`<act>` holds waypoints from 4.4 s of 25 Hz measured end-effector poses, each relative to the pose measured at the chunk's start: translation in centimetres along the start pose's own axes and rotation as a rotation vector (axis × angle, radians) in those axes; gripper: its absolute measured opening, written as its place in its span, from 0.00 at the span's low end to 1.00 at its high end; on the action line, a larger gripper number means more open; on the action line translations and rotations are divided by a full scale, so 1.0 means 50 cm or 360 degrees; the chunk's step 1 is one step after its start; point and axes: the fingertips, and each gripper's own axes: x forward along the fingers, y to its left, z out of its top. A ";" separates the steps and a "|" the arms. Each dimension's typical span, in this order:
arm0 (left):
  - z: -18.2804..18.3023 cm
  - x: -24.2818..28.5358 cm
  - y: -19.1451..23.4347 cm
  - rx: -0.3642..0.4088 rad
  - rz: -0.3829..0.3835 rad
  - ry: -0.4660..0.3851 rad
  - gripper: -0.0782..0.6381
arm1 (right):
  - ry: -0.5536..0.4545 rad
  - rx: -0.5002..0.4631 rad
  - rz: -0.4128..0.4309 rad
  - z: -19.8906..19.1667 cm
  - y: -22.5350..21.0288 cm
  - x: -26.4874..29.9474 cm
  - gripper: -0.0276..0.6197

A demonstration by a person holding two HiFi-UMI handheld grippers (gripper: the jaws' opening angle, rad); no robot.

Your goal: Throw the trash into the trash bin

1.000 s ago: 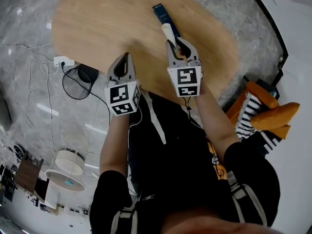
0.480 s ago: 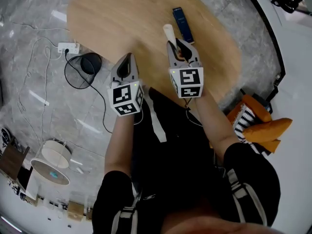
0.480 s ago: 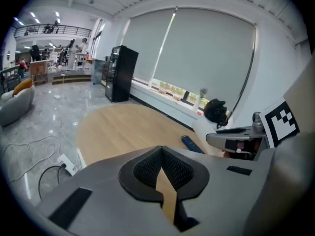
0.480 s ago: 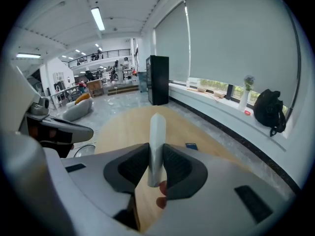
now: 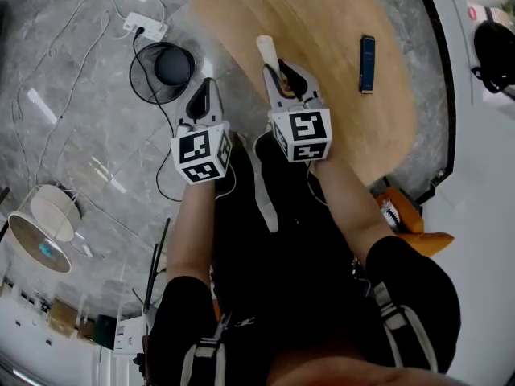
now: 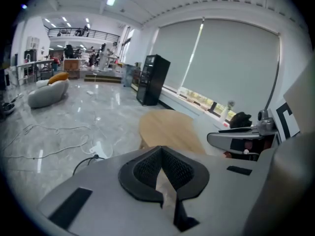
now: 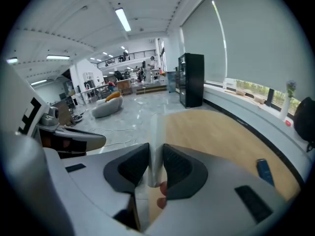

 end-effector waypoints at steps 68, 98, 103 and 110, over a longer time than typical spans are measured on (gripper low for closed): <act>-0.161 -0.064 0.460 -0.0339 0.0248 0.0096 0.13 | 0.0088 -0.0112 0.0387 -0.059 0.467 0.347 0.06; 0.002 0.119 -0.468 0.0434 -0.0578 0.0122 0.13 | -0.0347 0.0481 -0.0686 -0.091 -0.360 -0.278 0.06; -0.020 0.141 -0.559 0.0473 -0.0610 0.0174 0.13 | -0.0323 0.0498 -0.0701 -0.139 -0.430 -0.312 0.06; -0.053 0.174 -0.611 0.0482 -0.0621 0.0229 0.13 | -0.0155 0.0550 -0.0509 -0.212 -0.490 -0.265 0.27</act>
